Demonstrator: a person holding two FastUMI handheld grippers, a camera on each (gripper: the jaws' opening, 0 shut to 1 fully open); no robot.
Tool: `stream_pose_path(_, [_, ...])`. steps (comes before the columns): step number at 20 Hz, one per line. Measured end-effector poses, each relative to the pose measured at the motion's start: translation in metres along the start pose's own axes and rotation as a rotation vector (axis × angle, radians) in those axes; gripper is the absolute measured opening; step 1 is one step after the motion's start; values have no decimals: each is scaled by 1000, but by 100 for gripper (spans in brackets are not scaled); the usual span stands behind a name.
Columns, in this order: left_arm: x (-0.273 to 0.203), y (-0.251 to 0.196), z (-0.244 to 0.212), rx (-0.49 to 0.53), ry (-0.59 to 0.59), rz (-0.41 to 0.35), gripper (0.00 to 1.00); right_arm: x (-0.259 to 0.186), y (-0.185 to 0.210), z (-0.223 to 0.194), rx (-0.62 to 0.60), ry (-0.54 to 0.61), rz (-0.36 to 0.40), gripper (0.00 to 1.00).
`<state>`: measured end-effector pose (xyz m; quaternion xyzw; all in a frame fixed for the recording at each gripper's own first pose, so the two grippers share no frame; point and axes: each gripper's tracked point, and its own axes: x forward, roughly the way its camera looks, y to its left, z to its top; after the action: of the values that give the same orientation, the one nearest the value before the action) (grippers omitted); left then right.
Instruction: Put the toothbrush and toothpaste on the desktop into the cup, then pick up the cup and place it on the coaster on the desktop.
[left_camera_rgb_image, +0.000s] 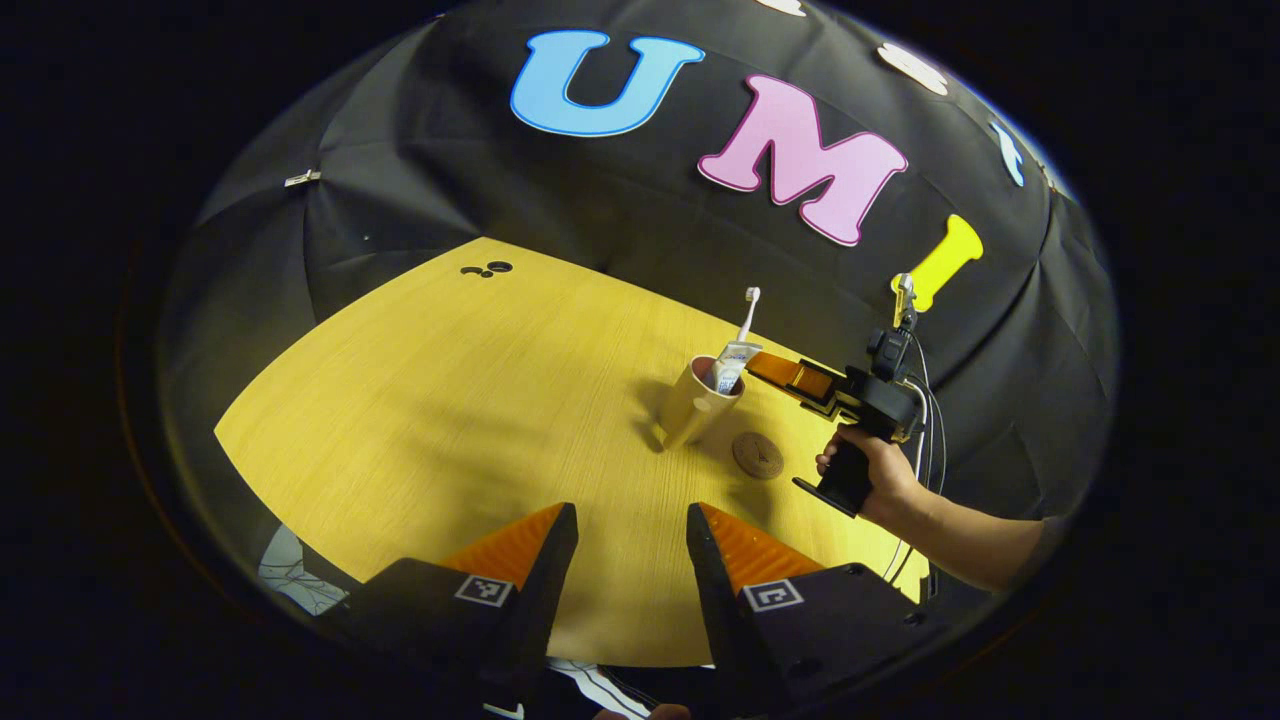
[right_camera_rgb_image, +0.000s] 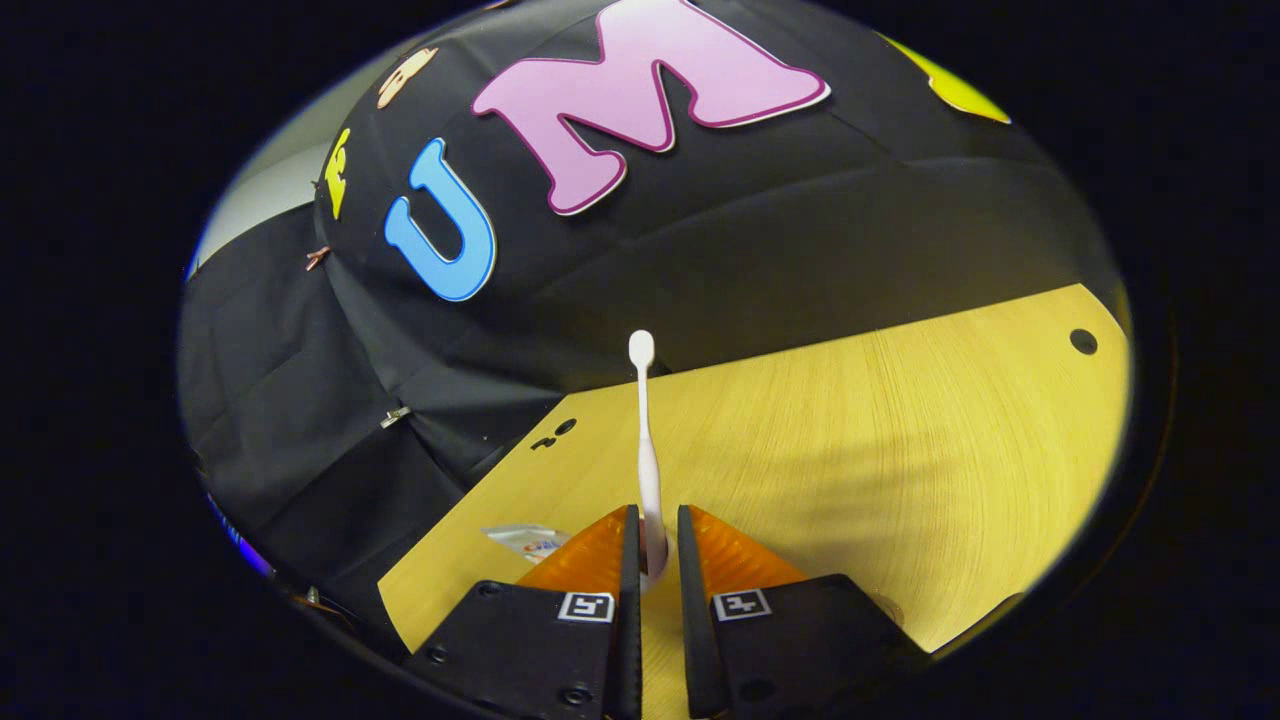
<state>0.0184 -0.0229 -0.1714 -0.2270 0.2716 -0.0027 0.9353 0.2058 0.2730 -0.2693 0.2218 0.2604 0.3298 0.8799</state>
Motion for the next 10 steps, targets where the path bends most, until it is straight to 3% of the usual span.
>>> stream_pose_path(6, [18, -11, 0, 94, 57, -54, 69, -47, -3, -22, 31, 45, -50, 21])
stream_pose_path(10, [46, -11, 1, 165, 144, -50, 69, -87, -6, -44, 44, 86, -86, 24])
